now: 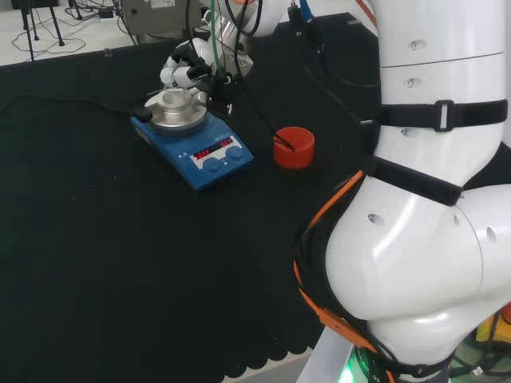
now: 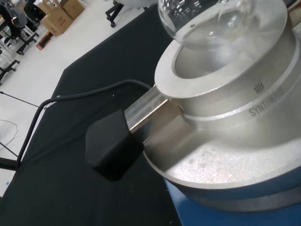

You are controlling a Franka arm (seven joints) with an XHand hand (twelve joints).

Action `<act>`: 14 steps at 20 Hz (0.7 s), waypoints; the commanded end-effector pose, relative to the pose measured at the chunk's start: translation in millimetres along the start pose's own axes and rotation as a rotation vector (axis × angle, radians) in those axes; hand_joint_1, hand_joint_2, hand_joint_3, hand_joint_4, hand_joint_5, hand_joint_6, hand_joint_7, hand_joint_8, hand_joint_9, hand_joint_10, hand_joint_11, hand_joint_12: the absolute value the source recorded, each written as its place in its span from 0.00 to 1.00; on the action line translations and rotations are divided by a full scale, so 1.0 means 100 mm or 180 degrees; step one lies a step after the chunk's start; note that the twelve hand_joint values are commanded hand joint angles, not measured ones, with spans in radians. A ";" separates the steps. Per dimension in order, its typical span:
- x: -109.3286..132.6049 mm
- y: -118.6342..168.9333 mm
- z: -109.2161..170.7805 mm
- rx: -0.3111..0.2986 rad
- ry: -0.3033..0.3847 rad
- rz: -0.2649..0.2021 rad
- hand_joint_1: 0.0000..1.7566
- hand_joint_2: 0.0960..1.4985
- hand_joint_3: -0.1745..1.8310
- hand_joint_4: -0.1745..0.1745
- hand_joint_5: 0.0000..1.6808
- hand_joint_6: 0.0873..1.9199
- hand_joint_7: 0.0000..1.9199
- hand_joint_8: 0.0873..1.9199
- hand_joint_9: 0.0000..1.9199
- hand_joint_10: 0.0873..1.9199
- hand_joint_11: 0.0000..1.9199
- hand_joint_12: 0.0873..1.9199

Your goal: Place the round-bottom flask on the heater.

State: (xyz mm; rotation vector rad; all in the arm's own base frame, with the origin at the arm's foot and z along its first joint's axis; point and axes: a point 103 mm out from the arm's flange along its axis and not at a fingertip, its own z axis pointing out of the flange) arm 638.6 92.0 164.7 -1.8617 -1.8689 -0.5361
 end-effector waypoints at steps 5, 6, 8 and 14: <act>-0.03 -0.01 0.08 0.0028 -0.0035 0.0021 0.62 0.76 0.00 0.64 0.64 0.46 0.30 0.24 0.38 0.24 0.13 0.65; -0.03 -0.01 0.08 0.0031 -0.0038 0.0023 0.62 0.76 0.00 0.64 0.64 0.46 0.30 0.24 0.38 0.24 0.13 0.65; -0.03 -0.01 0.09 0.0033 -0.0048 0.0028 0.62 0.76 0.00 0.64 0.64 0.46 0.30 0.24 0.38 0.24 0.13 0.65; -0.04 -0.01 0.10 0.0040 -0.0061 0.0032 0.62 0.76 0.00 0.64 0.64 0.46 0.30 0.24 0.38 0.24 0.13 0.65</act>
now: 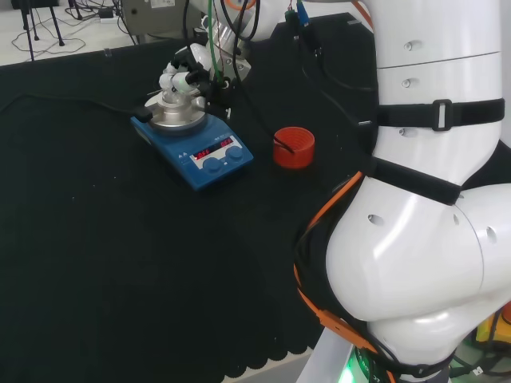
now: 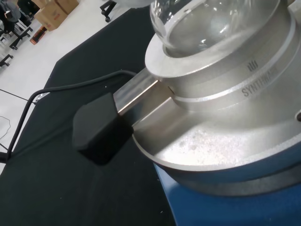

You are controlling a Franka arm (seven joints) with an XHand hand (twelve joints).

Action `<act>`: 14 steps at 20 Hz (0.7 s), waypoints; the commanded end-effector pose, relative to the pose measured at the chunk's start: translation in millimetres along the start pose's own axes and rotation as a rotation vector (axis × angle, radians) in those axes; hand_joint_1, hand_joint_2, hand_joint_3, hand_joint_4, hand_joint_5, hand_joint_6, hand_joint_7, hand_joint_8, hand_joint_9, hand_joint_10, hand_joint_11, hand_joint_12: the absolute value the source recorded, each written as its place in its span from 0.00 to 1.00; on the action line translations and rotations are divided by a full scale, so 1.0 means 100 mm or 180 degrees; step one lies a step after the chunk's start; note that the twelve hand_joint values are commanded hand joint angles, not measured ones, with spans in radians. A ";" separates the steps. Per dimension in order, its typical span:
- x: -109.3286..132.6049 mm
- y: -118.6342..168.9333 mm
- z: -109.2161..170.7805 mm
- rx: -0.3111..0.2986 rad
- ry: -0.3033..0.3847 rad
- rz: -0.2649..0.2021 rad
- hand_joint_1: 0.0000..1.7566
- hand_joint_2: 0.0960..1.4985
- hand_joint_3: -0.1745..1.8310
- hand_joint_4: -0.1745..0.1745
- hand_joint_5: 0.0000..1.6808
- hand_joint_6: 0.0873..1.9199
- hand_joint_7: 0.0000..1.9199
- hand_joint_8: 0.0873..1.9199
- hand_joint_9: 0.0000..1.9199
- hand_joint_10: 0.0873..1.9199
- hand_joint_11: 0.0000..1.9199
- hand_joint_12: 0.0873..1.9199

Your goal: Place the round-bottom flask on the heater.

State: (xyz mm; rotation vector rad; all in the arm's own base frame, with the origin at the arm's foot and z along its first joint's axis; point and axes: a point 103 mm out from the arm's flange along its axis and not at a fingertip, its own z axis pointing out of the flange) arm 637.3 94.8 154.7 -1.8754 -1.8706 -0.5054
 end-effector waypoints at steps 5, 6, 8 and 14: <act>-0.04 -0.01 0.01 0.0043 0.0050 -0.0018 0.62 0.76 0.00 0.71 0.64 0.45 0.29 0.24 0.37 0.24 0.12 0.66; -0.05 -0.01 0.01 0.0048 0.0043 -0.0023 0.61 0.76 0.00 0.78 0.63 0.45 0.29 0.24 0.37 0.24 0.12 0.66; -0.05 -0.01 0.01 0.0072 0.0005 -0.0037 0.60 0.76 0.00 0.92 0.63 0.45 0.28 0.25 0.36 0.25 0.11 0.67; -0.02 -0.02 -0.02 0.0147 -0.0092 -0.0074 0.53 0.68 0.00 0.40 0.46 0.41 0.25 0.26 0.33 0.27 0.08 0.67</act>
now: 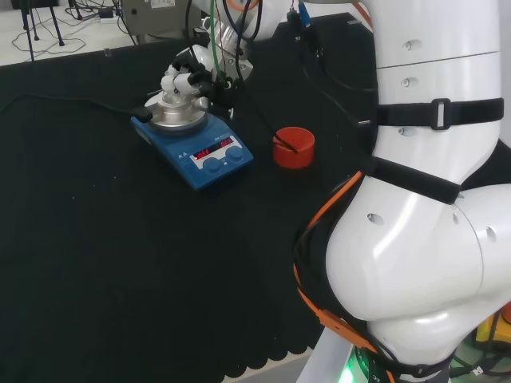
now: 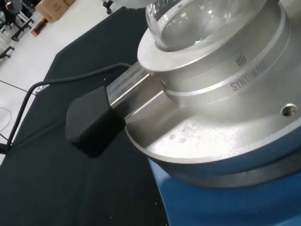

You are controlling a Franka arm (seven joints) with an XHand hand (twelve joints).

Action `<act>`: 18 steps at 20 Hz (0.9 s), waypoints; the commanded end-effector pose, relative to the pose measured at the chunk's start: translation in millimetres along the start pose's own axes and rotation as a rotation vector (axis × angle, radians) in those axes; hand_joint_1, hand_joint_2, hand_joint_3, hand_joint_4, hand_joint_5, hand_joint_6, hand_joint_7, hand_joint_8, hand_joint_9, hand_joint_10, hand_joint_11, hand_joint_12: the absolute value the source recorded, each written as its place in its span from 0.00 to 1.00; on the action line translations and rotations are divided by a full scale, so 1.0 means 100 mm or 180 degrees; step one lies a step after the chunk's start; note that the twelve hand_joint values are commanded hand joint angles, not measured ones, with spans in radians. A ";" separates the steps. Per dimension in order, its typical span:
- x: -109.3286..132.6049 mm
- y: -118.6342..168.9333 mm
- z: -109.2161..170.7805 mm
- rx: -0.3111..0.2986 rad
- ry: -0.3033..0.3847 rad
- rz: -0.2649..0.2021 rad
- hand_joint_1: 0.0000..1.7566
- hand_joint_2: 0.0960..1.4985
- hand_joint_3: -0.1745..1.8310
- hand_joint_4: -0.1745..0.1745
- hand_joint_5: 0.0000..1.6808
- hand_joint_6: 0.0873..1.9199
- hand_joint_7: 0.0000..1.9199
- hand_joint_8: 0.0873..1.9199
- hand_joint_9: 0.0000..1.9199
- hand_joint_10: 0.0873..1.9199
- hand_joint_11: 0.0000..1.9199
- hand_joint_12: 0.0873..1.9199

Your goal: Place the round-bottom flask on the heater.

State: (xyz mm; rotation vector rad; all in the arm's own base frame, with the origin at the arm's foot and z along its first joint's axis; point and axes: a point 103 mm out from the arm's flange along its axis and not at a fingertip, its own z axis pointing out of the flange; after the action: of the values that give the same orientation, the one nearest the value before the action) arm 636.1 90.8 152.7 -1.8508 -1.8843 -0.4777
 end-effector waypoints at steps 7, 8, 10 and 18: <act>0.05 -0.04 -0.04 0.0080 -0.0087 -0.0080 0.48 0.63 0.00 0.39 0.27 0.29 0.22 0.28 0.30 0.29 0.06 0.69; 0.05 -0.05 -0.05 0.0081 -0.0083 -0.0087 0.47 0.62 0.00 0.40 0.25 0.27 0.21 0.28 0.29 0.30 0.05 0.69; 0.06 -0.07 -0.07 0.0076 -0.0090 -0.0110 0.44 0.60 0.00 0.40 0.24 0.23 0.20 0.29 0.28 0.31 0.04 0.69; 0.13 -0.25 -0.25 0.0146 -0.0319 -0.0161 0.35 0.56 0.00 0.44 0.20 0.07 0.17 0.30 0.25 0.33 0.00 0.72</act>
State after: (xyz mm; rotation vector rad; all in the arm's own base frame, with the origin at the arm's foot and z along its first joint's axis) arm 625.3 90.8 171.4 -1.8239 -1.9636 -0.4136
